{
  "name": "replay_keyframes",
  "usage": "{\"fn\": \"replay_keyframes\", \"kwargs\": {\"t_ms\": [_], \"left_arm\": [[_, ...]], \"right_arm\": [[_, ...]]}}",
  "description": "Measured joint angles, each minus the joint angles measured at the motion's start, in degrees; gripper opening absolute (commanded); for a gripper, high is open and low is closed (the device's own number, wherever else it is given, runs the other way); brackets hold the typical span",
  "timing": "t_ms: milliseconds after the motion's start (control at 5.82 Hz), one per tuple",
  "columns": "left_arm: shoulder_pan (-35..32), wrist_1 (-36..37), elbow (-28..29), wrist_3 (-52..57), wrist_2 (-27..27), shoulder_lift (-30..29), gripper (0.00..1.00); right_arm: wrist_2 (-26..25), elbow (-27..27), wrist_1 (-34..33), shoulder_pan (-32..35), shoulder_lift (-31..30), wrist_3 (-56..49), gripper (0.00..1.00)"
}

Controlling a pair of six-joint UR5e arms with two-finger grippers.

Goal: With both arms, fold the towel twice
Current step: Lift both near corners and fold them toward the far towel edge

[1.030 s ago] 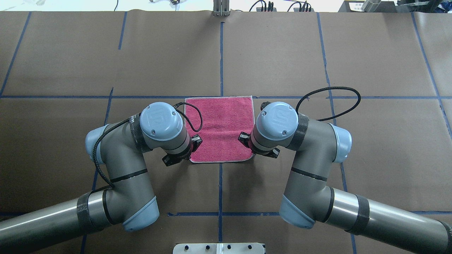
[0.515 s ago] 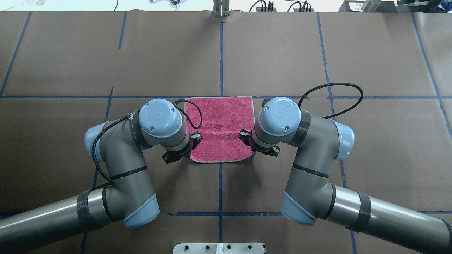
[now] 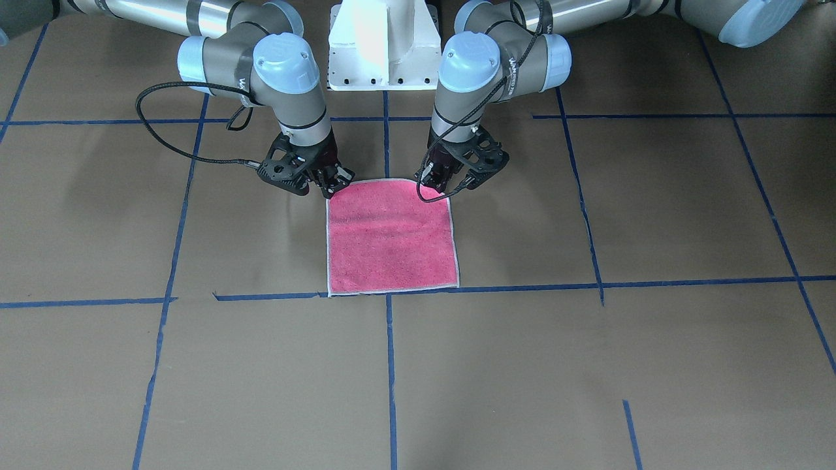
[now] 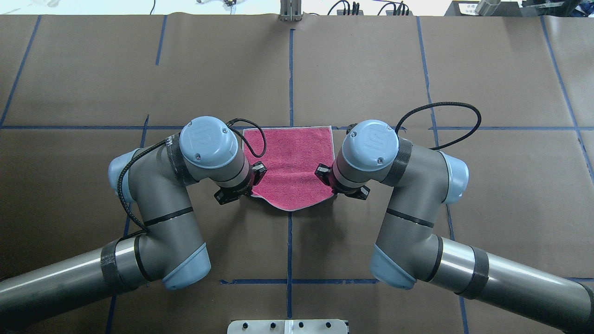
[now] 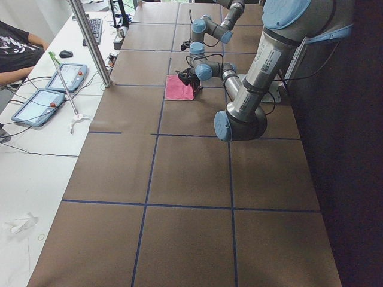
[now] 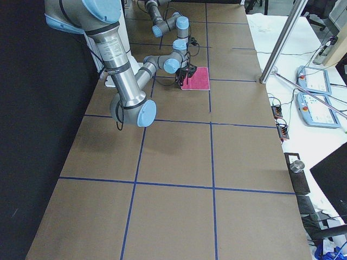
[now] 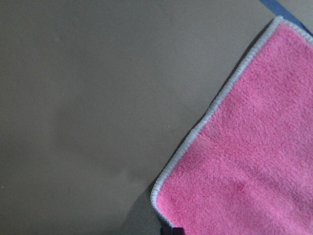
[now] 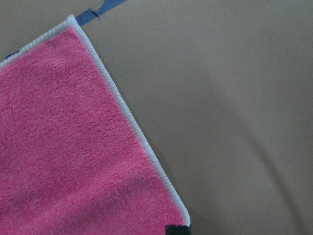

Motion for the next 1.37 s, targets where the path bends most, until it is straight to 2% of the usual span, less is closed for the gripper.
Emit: {"fn": "replay_keyframes", "kwargs": {"t_ms": [687,1374], "left_arm": [[-1.9,-0.1,1.1,0.0,0.0,-1.4,0.0],[-3.5,-4.0,6.3,0.2,0.1,-3.2,0.0]], "right_arm": [[0.7,-1.3,-2.5,2.4,2.6,-0.2,0.0],[2.1,-3.9,-2.3,4.9,4.3,-0.6,0.0]]}}
